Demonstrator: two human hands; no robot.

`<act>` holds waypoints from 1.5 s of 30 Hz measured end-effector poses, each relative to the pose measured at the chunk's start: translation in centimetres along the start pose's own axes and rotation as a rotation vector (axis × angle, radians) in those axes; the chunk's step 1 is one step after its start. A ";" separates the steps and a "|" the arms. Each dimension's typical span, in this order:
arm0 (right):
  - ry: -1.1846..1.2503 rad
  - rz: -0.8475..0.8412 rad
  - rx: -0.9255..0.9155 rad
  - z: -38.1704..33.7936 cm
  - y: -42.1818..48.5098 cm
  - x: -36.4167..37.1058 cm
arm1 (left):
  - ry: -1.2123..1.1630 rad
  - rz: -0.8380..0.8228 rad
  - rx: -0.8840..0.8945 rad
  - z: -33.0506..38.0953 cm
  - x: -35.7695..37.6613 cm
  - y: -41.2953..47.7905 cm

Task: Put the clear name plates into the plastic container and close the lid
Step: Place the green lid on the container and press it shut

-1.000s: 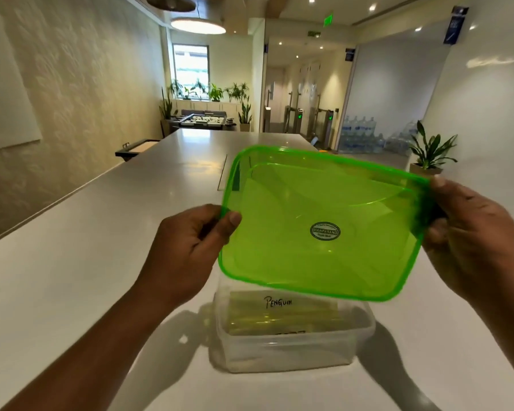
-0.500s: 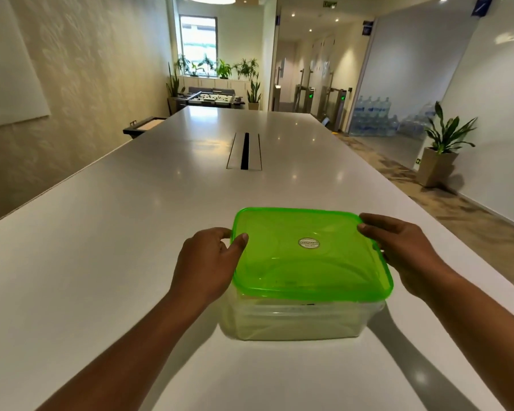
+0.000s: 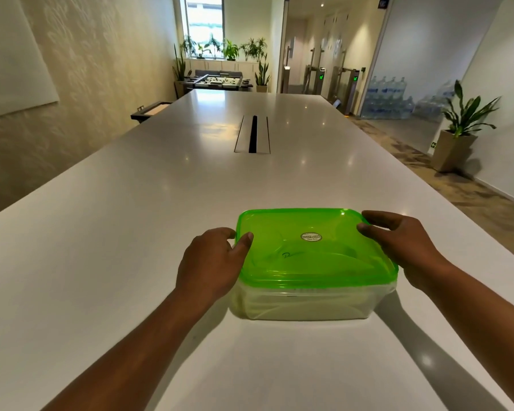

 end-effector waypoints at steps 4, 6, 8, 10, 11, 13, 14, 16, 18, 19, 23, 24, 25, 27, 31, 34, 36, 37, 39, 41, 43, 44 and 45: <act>-0.055 -0.055 0.111 1.1 -0.1 0.3 | -0.066 -0.005 -0.024 -0.5 0.4 -0.4; -0.067 -0.099 0.195 1.7 -0.4 0.5 | -0.108 -0.008 -0.045 -0.7 0.6 -0.4; -0.070 -0.113 0.223 1.9 -0.5 0.5 | -0.138 -0.010 -0.071 -1.0 0.8 -0.5; -0.079 -0.135 0.206 1.9 -0.5 0.5 | -0.205 -0.026 -0.112 -1.5 1.2 -0.5; -0.088 -0.155 0.196 1.9 -0.6 0.5 | -0.262 -0.044 -0.139 -1.7 1.5 -0.5; -0.092 -0.193 0.189 2.0 -0.6 0.6 | -0.367 -0.079 -0.174 -2.0 2.1 -0.6; -0.079 -0.206 0.191 2.1 -0.6 0.5 | -0.393 -0.086 -0.176 -2.0 2.2 -0.6; -0.037 -0.227 0.195 2.2 -0.7 0.6 | -0.429 -0.085 -0.178 -1.9 2.3 -0.8; 0.010 -0.243 0.191 2.4 -0.9 0.7 | -0.498 -0.094 -0.191 -1.8 2.5 -1.1; 0.036 -0.249 0.190 2.4 -1.0 0.8 | -0.535 -0.103 -0.197 -1.7 2.6 -1.2; 0.093 -0.252 0.204 2.5 -1.3 0.9 | -0.636 -0.101 -0.200 -1.2 2.8 -1.4; 0.095 -0.254 0.207 2.4 -1.4 0.9 | -0.649 -0.099 -0.200 -1.2 2.7 -1.5; 0.091 -0.256 0.210 2.4 -1.4 1.0 | -0.661 -0.101 -0.205 -1.2 2.7 -1.5; 0.063 -0.253 0.219 2.3 -1.5 0.9 | -0.702 -0.121 -0.231 -1.4 2.7 -1.7; -0.011 -0.245 0.233 2.0 -1.8 0.4 | -0.616 -0.132 -0.273 -1.8 2.2 -2.5; -0.049 -0.158 0.197 2.0 -2.8 -0.3 | -0.535 -0.089 -0.285 -1.4 2.0 -4.0; -0.111 -0.122 0.157 2.3 -3.8 -0.2 | -0.529 -0.057 -0.268 -0.9 2.1 -4.7; -0.126 -0.112 0.134 2.6 -4.2 -0.2 | -0.542 -0.030 -0.259 -0.6 2.1 -4.9; -0.085 -0.099 0.117 3.0 -4.7 0.0 | -0.620 0.011 -0.254 -0.3 2.3 -5.0; -0.036 -0.086 0.129 3.3 -5.1 -0.1 | -0.721 0.021 -0.267 -0.1 2.5 -5.0; -0.021 -0.078 0.148 3.5 -5.5 -0.1 | -0.792 0.024 -0.281 -0.1 2.7 -5.1; -0.022 -0.074 0.156 3.6 -5.6 -0.1 | -0.817 0.025 -0.282 0.0 2.7 -5.1; -0.025 -0.069 0.158 3.7 -5.7 -0.1 | -0.838 0.026 -0.282 0.1 2.8 -5.0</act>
Point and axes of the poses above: each hand's wrist, its own y-axis towards the middle knuckle, its own x-axis out of the palm, z = x × y, the point moved 6 cm from there along y, towards the middle knuckle, and after that the axes turned 9 degrees about x, right-handed, at the moved point
